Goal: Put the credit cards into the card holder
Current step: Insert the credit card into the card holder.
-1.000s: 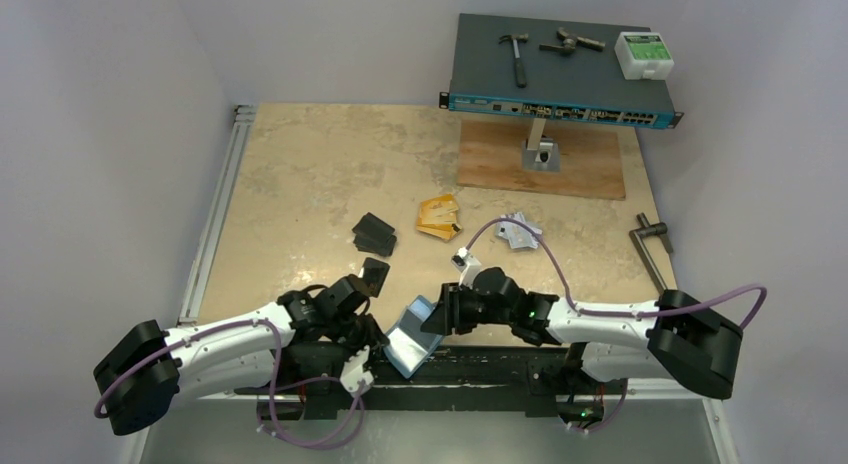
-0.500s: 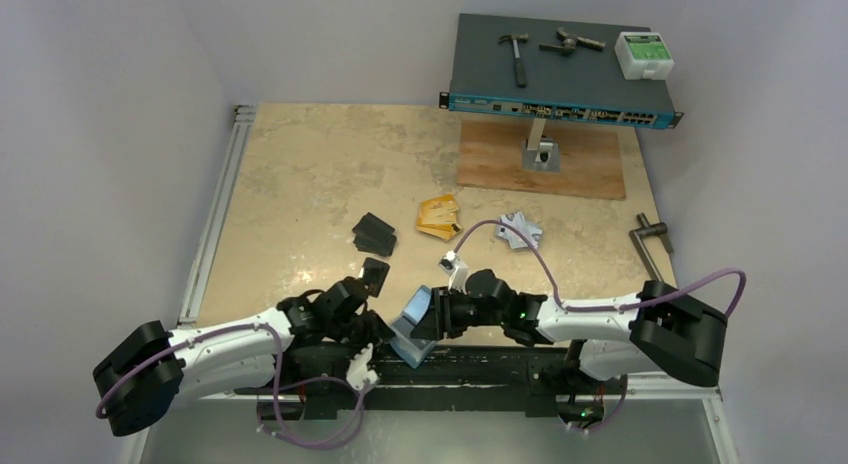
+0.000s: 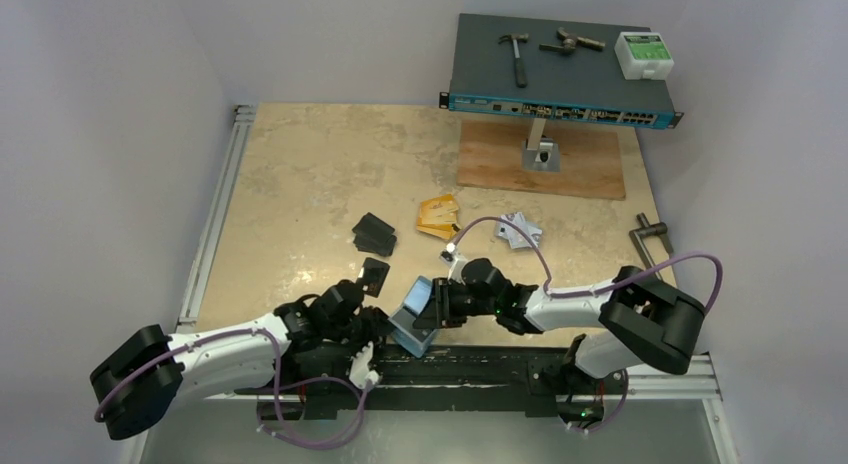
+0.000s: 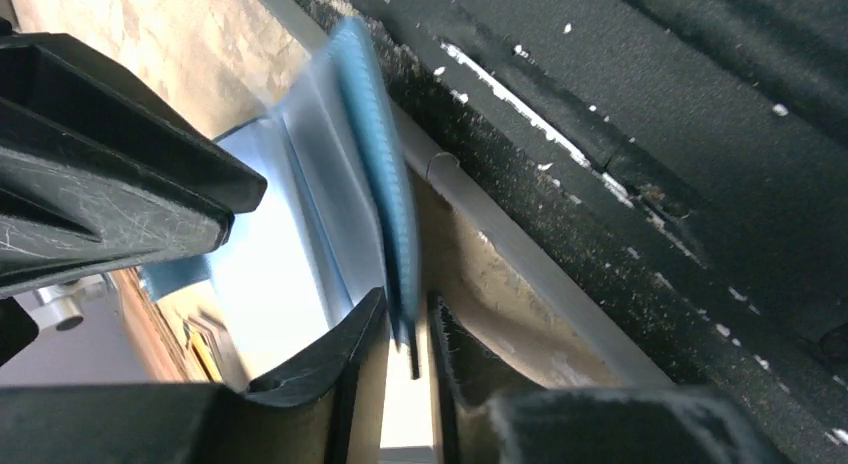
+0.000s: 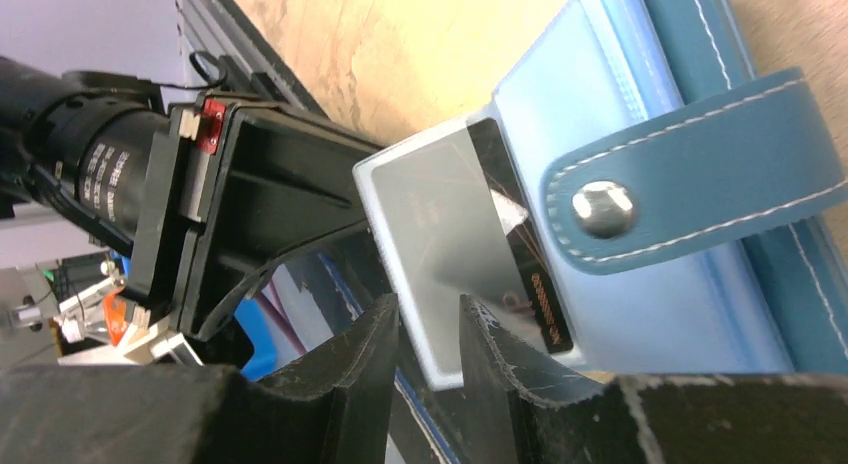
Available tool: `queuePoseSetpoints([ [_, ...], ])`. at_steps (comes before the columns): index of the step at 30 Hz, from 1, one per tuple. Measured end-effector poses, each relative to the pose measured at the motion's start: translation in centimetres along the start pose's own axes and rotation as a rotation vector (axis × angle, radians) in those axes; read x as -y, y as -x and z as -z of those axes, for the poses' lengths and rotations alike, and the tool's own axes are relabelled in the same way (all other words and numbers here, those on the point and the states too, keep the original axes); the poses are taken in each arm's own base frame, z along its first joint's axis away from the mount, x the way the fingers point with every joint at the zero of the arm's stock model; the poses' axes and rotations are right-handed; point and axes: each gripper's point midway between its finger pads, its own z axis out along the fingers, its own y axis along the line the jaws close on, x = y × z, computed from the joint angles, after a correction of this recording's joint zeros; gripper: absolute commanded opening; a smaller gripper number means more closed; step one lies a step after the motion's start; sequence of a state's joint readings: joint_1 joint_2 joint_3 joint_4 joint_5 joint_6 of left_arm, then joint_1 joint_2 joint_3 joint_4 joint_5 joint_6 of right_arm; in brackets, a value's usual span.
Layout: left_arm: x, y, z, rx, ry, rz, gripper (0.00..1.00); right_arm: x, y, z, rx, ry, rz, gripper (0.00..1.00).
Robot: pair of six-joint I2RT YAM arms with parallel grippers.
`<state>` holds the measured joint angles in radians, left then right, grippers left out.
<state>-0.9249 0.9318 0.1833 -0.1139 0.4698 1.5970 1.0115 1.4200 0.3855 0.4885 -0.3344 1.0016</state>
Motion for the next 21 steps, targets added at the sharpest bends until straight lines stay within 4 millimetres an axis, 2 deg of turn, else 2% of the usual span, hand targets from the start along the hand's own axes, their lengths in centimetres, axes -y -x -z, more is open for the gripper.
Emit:
queuePoseSetpoints([
  [2,-0.4,0.0,0.1,-0.004,0.012,-0.023,0.61,0.2,0.7,0.0,0.014,-0.01,-0.006,0.29],
  [3,-1.0,-0.1,0.3,-0.008,0.03,-0.03,0.69,0.1,1.2,0.0,0.023,-0.011,-0.005,0.29],
  [4,-1.5,-0.2,0.5,-0.014,0.043,-0.03,0.72,-0.1,1.8,0.0,0.032,-0.009,0.0,0.29],
  [7,-2.3,-0.6,1.0,-0.026,0.054,-0.004,0.7,-1.1,3.8,-0.7,0.056,-0.005,0.026,0.28],
  [9,-2.2,-0.8,1.3,-0.035,0.046,0.025,0.67,-1.5,5.2,-1.5,0.069,-0.01,0.048,0.26],
  [11,-1.8,-0.7,1.6,-0.036,0.034,0.041,0.64,-1.7,5.8,-2.1,0.071,-0.011,0.062,0.24],
  [17,-0.1,0.1,2.5,-0.028,-0.004,0.111,0.54,-0.6,5.2,-2.7,0.052,-0.03,0.065,0.21],
  [21,0.8,0.1,2.9,-0.033,-0.021,0.163,0.53,-0.1,4.5,-2.9,0.04,-0.032,0.056,0.2],
])
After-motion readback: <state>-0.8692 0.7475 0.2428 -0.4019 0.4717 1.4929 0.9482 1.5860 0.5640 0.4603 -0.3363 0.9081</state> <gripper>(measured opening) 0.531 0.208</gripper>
